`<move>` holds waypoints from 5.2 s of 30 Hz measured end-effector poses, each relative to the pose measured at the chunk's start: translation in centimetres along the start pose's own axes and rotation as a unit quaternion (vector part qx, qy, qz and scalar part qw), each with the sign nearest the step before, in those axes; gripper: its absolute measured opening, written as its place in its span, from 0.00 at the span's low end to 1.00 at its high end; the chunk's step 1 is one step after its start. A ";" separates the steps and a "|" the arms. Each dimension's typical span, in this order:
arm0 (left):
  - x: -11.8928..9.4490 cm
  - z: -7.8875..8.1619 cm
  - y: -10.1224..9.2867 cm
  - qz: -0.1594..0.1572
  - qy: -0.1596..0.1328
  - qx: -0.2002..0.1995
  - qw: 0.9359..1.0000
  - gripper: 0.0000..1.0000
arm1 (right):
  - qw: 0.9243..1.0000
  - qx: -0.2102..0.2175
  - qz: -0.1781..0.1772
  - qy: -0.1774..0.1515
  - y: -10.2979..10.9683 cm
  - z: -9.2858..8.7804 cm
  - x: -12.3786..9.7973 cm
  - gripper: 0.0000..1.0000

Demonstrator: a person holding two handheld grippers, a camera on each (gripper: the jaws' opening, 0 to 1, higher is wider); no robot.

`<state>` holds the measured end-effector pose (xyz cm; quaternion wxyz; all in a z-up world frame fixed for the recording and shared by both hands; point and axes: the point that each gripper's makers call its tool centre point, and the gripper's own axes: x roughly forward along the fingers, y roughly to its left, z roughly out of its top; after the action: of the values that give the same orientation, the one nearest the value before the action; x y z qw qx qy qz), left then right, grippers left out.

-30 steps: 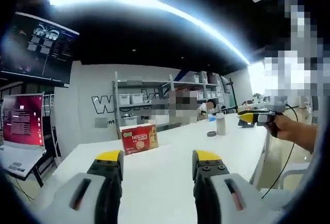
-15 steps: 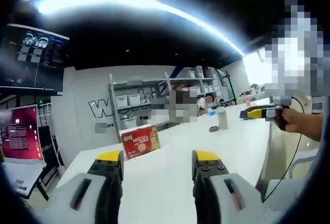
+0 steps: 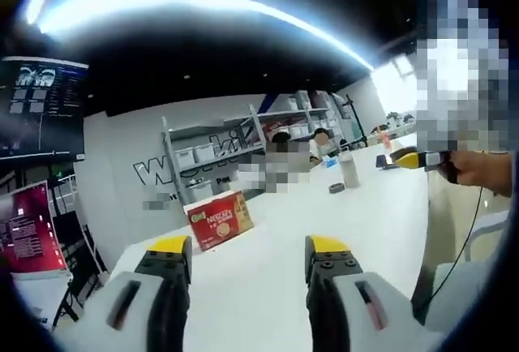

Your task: Tear open the coffee pouch, take out the coffee, and pour the coffee from the pouch into the cup

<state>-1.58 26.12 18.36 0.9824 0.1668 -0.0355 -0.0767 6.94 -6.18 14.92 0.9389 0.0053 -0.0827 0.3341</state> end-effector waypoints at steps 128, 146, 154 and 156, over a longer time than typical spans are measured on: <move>1.3 2.5 -1.1 -0.034 -0.036 -0.059 0.997 0.57 | 0.992 -0.050 0.113 -0.002 1.1 4.3 6.3 0.44; 0.1 4.5 -4.0 -0.041 -0.052 -0.047 0.997 0.57 | 0.991 -0.055 0.121 -0.018 1.7 6.2 4.6 0.43; -0.4 5.6 -4.1 -0.044 -0.061 -0.046 0.996 0.57 | 0.991 -0.056 0.120 -0.031 1.9 7.5 4.0 0.43; -0.7 5.9 -4.0 -0.043 -0.062 -0.044 0.996 0.57 | 0.991 -0.055 0.120 -0.033 2.1 7.6 3.9 0.43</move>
<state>-3.43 20.59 22.57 0.9804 0.1201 -0.0858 -0.1304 7.46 -2.65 22.93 0.8876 -0.0453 -0.1314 0.4392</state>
